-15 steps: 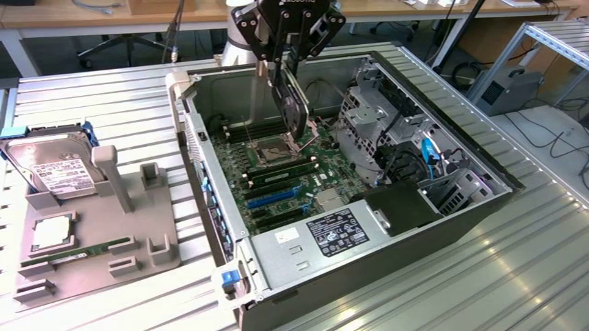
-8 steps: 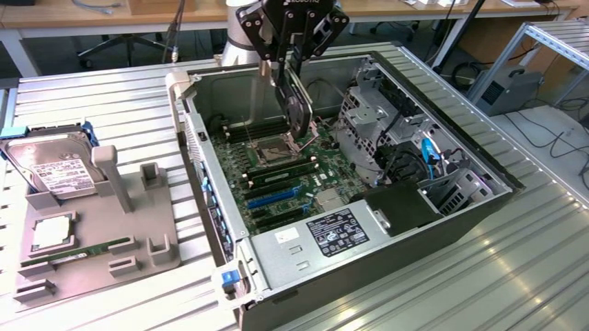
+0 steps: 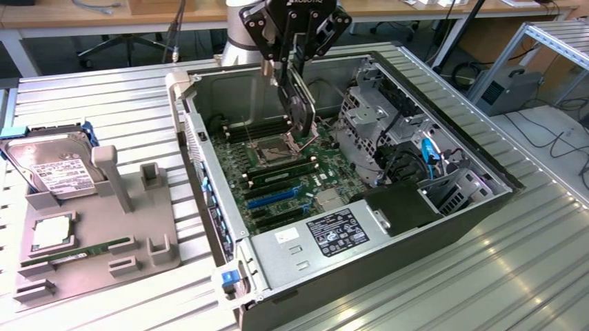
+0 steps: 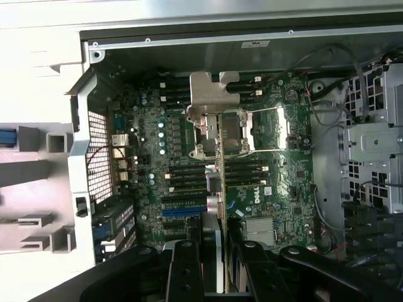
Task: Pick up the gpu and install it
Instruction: 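Pick up the gpu and move the gpu toward the slot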
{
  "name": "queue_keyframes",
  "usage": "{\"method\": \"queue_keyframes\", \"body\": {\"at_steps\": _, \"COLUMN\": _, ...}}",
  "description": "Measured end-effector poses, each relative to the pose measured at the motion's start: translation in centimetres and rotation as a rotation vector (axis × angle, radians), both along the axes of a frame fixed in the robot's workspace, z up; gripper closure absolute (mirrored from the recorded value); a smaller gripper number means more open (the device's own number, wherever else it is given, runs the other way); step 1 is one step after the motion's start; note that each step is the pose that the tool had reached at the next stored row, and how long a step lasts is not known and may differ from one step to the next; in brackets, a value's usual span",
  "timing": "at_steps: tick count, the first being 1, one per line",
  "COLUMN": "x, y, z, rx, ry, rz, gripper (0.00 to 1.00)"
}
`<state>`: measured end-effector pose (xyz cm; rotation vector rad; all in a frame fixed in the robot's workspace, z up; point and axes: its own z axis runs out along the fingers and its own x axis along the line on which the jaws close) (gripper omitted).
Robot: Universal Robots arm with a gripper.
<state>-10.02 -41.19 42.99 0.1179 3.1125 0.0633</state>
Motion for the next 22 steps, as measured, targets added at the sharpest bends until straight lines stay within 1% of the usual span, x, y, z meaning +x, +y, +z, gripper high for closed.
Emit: {"method": "queue_keyframes", "body": {"at_steps": 22, "x": 1.3, "y": 0.00, "z": -0.11, "rx": -0.0001, "ry": 0.0000, "rz": 0.000, "gripper": 0.73}}
